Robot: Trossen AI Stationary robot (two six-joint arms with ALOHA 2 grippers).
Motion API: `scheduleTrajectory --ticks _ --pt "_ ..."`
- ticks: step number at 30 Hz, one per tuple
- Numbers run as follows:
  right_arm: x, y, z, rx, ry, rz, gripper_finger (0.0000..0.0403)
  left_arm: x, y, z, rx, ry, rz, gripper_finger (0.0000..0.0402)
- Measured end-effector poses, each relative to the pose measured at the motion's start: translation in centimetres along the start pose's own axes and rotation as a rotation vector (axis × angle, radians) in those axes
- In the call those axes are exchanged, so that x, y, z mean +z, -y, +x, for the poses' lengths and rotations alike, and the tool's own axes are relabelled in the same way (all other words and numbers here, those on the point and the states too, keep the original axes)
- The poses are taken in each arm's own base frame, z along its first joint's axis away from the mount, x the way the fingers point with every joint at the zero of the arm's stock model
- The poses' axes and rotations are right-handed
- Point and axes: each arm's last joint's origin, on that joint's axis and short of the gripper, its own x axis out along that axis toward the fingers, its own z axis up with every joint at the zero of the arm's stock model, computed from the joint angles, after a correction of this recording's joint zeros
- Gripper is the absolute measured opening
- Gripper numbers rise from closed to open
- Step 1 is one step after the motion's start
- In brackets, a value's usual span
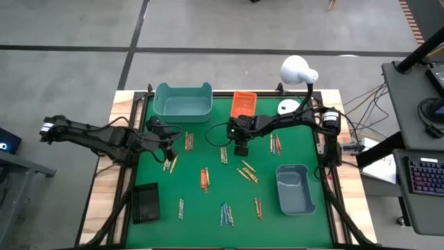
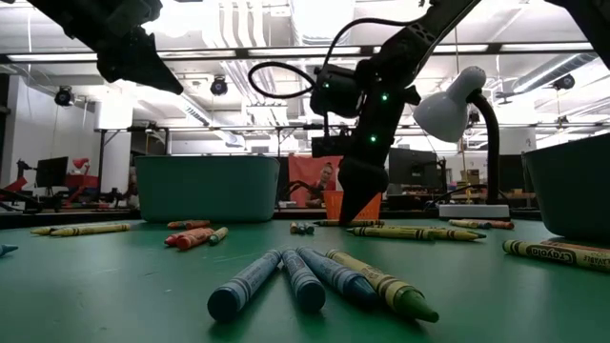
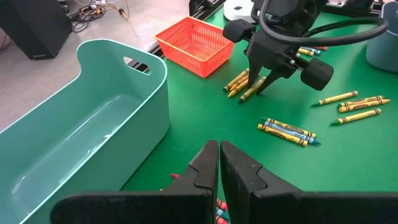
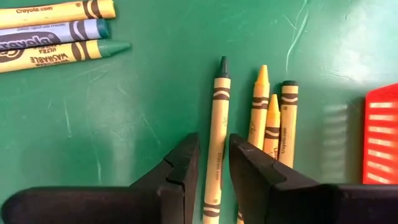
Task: Sort crayons
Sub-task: Put the green crayon into the blue bin
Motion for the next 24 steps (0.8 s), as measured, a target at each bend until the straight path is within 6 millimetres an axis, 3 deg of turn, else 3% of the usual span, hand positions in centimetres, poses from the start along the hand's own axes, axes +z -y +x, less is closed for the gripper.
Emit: scheduleTrajectory --ticks 12,19,24 --pt "-0.3 -0.6 1.2 0.027 -0.029 -0.019 0.0014 0.1 0.0 0.0 -0.003 0.007 -0.009 0.0000" --pt "0.0 -0.4 -1.2 0.040 0.004 0.018 0.0010 0.4 0.3 0.1 -0.015 0.034 -0.031 0.0000" --pt "1.2 -0.1 -4.9 0.088 0.079 0.083 0.0008 0.7 0.6 0.4 -0.027 0.061 -0.054 0.0000"
